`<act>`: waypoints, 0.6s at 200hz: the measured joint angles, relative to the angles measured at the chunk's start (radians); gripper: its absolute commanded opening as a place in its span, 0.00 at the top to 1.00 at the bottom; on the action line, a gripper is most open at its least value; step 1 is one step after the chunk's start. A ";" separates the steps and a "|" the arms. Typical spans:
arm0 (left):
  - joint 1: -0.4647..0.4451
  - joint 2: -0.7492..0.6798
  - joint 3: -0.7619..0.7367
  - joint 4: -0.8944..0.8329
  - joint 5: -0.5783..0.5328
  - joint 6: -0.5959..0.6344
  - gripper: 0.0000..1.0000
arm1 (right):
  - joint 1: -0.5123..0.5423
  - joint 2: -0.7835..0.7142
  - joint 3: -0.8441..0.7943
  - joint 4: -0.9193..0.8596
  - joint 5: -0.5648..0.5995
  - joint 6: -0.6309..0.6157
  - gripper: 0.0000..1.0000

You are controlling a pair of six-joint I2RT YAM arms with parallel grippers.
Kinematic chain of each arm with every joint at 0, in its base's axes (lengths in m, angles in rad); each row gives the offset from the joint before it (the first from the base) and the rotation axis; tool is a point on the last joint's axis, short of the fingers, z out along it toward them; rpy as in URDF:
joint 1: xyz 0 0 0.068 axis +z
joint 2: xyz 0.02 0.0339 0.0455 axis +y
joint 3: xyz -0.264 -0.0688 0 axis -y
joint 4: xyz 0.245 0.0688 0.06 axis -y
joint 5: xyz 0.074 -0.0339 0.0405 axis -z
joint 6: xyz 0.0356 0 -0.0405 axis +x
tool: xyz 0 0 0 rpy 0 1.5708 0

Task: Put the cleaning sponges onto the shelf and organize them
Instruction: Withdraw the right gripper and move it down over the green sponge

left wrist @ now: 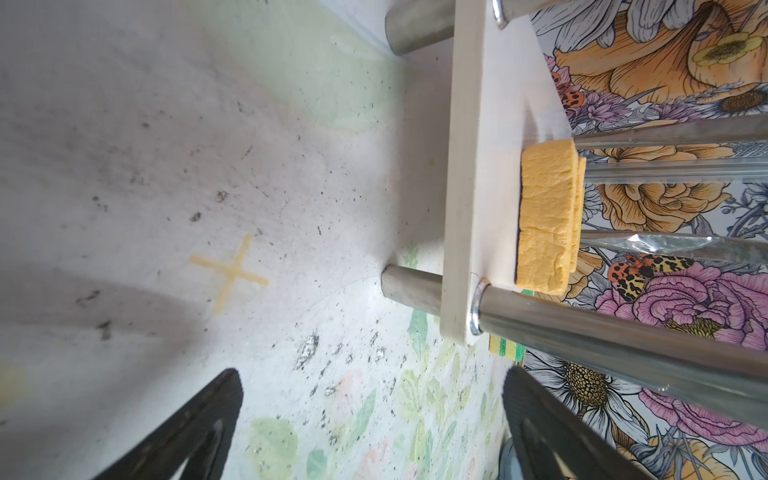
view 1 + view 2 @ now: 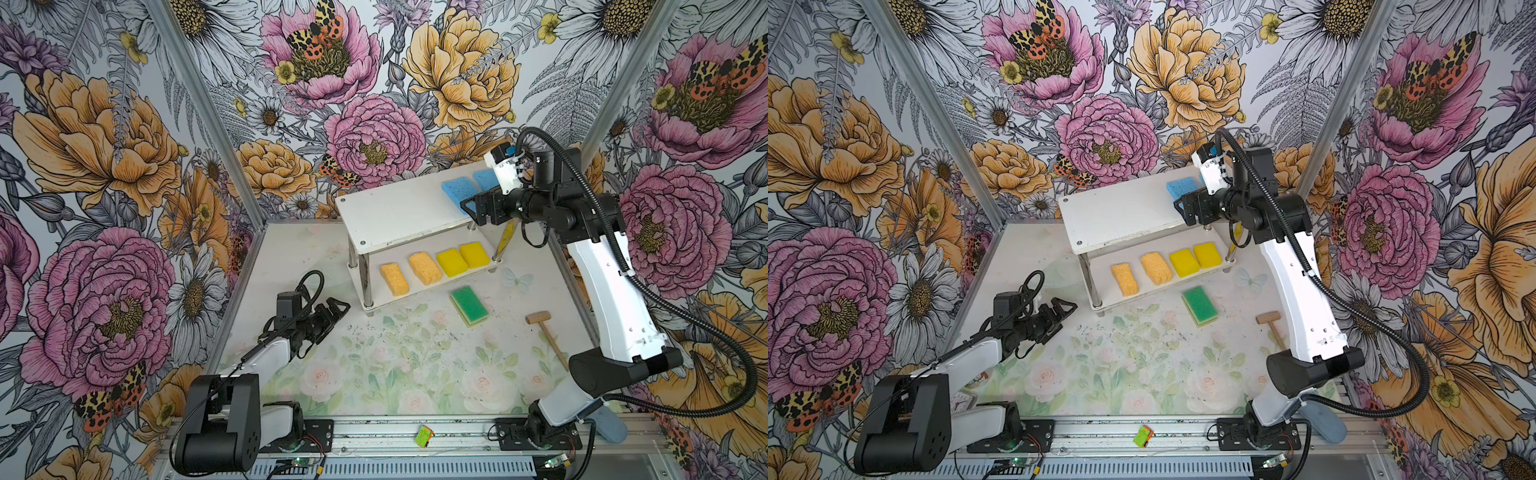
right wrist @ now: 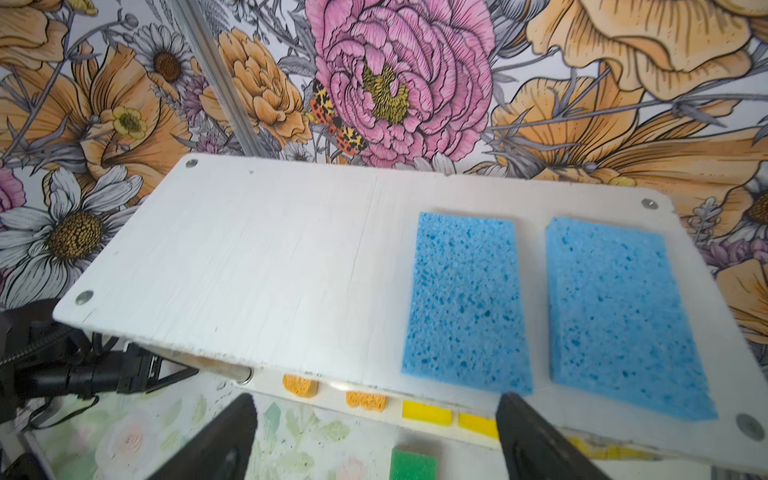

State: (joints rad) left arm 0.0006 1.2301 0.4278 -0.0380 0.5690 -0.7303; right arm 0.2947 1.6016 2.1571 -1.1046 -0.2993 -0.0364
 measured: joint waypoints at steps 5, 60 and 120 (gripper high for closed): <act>0.000 0.000 0.000 0.000 0.000 0.000 0.01 | 0.011 -0.021 -0.035 0.003 0.005 -0.005 0.08; 0.000 0.000 0.000 -0.004 0.001 0.000 0.01 | 0.093 -0.225 -0.436 0.060 0.022 -0.032 0.07; 0.004 0.013 0.006 -0.014 0.001 0.000 0.01 | 0.093 -0.423 -0.804 0.169 -0.002 0.032 0.07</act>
State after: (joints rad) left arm 0.0044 1.2427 0.4343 -0.0517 0.5697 -0.7300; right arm 0.3882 1.1782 1.3533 -0.9360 -0.3016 -0.0040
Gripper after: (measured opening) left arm 0.989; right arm 0.925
